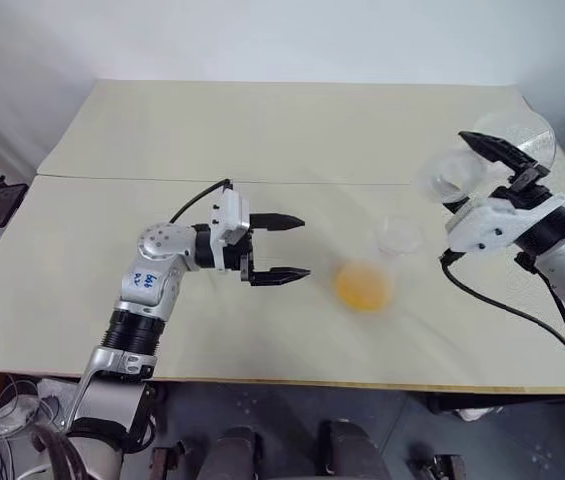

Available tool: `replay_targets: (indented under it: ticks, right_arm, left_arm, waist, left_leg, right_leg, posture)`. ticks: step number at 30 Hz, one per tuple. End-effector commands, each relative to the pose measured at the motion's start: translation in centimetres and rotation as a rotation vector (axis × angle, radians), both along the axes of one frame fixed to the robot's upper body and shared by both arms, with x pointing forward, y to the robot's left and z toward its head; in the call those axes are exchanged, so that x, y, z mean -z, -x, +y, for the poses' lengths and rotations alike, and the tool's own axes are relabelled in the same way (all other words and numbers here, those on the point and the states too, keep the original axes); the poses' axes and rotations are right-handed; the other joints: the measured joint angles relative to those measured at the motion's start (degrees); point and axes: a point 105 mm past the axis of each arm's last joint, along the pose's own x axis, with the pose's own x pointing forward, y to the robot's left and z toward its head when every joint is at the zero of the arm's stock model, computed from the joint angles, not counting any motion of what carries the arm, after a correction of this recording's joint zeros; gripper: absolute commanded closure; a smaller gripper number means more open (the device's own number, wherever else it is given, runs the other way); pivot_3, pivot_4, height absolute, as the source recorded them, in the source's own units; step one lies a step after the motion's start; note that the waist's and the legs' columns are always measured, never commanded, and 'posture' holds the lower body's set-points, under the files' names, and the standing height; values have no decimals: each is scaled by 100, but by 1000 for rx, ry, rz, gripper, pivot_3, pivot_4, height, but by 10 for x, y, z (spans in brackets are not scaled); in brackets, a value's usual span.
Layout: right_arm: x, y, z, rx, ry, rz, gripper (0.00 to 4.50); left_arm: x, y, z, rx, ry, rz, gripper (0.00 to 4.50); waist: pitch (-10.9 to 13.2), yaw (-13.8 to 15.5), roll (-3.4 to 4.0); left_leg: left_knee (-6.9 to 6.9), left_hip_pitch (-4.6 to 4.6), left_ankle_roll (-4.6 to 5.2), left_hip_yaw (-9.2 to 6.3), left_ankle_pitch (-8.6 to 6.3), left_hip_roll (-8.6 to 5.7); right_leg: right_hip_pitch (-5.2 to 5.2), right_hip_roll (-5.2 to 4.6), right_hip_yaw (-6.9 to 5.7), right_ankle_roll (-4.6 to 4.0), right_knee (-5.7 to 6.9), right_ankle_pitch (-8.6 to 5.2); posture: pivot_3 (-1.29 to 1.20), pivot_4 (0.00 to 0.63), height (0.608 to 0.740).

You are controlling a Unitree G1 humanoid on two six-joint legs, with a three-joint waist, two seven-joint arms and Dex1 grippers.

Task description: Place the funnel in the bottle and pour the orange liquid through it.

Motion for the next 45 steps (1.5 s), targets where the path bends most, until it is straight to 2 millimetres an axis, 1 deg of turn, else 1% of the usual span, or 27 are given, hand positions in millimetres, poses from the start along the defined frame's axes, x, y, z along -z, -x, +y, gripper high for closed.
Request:
replay_targets:
  ticks: [1, 3, 5, 9, 12, 14, 18, 22, 24, 27, 31, 33, 34, 36, 42, 45]
  right_arm:
    - [-17, 2, -21, 43, -214, 39, 1684]
    - [-15, -5, -38, 69, -419, 91, 1684]
    - [-11, -10, -49, 79, -557, 120, 1684]
    - [-8, -19, -67, 90, -762, 131, 1684]
    - [-3, -27, -88, 113, -936, 122, 1684]
    - [5, -30, -104, 149, -1019, 116, 1684]
    - [21, -34, -129, 209, -1138, 100, 1684]
    - [34, -35, -145, 246, -1216, 101, 1684]
    - [39, -36, -148, 254, -1228, 110, 1684]
    - [50, -38, -148, 260, -1243, 140, 1684]
    - [56, -41, -147, 263, -1260, 158, 1684]
    - [55, -41, -146, 257, -1255, 162, 985]
    - [55, -41, -145, 251, -1254, 165, 739]
    - [52, -41, -143, 246, -1247, 166, 57]
    - [46, -38, -140, 240, -1210, 170, 20]
    - [38, -35, -139, 241, -1177, 153, 20]
  left_arm:
    - [-15, 5, 5, -1, 22, -48, 0]
    - [-15, 5, 8, -6, 16, -47, 0]
    - [-15, 4, 10, -12, 12, -47, 0]
    - [-16, 2, 9, -19, 14, -49, 0]
    - [-16, 2, 7, -20, 18, -49, 0]
    - [-16, 2, 6, -19, 22, -48, 0]
    - [-16, 2, 5, -17, 22, -48, 0]
    - [-17, 2, 6, -19, 21, -48, 0]
    - [-18, 2, 7, -21, 21, -48, 0]
    - [-17, 2, 10, -32, 16, -45, 0]
    - [-17, 3, 12, -42, 14, -44, 0]
    - [-17, 3, 12, -46, 14, -43, 0]
    - [-17, 3, 13, -47, 14, -43, 0]
    - [-17, 3, 13, -53, 15, -43, 0]
    - [-16, 3, 13, -60, 20, -41, 0]
    - [-16, 3, 13, -62, 22, -41, 0]
  waist:
    - [0, 2, 0]
    - [0, -2, 0]
    - [0, -4, 0]
    - [0, -8, 1]
    - [0, -2, 1]
    - [0, 2, 1]
    - [0, -13, 1]
    - [-1, -23, 2]
    - [-1, -23, 2]
    - [-1, -26, 2]
    - [-1, -26, 2]
    - [-1, -25, 2]
    - [-1, -21, 2]
    - [-1, -16, 2]
    - [-1, -18, 2]
    - [-1, -18, 2]
  left_leg:
    - [0, 0, 0, 0, 0, 0]
    - [0, 0, 0, -1, 0, -1]
    - [0, 1, 0, 0, 0, 1]
    - [-1, 1, 0, 0, 0, -1]
    - [-1, 1, 0, -1, 0, -1]
    - [-1, 0, 0, -3, 0, -1]
    - [-3, 0, 0, -2, 0, -4]
    - [-5, 1, 0, 1, 0, -2]
    - [-5, 1, 0, 1, 0, -2]
    - [-5, 1, 0, 1, 0, -1]
    - [-5, 1, 0, 1, 0, 0]
    - [-4, 1, 0, 1, 0, 0]
    - [-4, 1, 0, 1, 0, 0]
    - [-4, 1, 0, 0, 0, 0]
    - [-4, 1, 0, 0, 0, -1]
    - [-4, 0, 0, 1, 0, -1]
  right_leg:
    - [0, 0, 1, 0, 0, 0]
    - [0, -2, 2, 0, 1, 0]
    - [1, -1, 2, 0, 0, 0]
    - [-1, -2, 2, 0, 1, 0]
    - [-1, -2, 2, 0, 2, 0]
    - [-1, -3, 3, 0, 2, 0]
    - [-1, -5, 2, 0, 3, 0]
    - [-3, -4, 3, 0, 4, 0]
    - [-3, -3, 5, 0, 4, 0]
    - [-4, -3, 6, 0, 5, 0]
    - [-4, -4, 10, 0, 5, 0]
    - [-4, -4, 11, 0, 4, 0]
    - [-4, -4, 11, 0, 4, 0]
    - [-3, -5, 12, 0, 4, 0]
    - [-4, -6, 12, 0, 4, 0]
    - [-4, -6, 14, 0, 3, 0]
  posture:
    - [0, 150, 740]
    - [0, 150, 740]
    - [0, 150, 740]
    - [0, 150, 740]
    - [0, 150, 740]
    - [0, 150, 740]
    - [0, 150, 740]
    - [0, 150, 740]
    - [0, 150, 740]
    - [0, 150, 740]
    - [0, 150, 740]
    - [0, 150, 740]
    - [0, 150, 740]
    - [0, 150, 740]
    - [0, 150, 740]
    - [0, 150, 740]
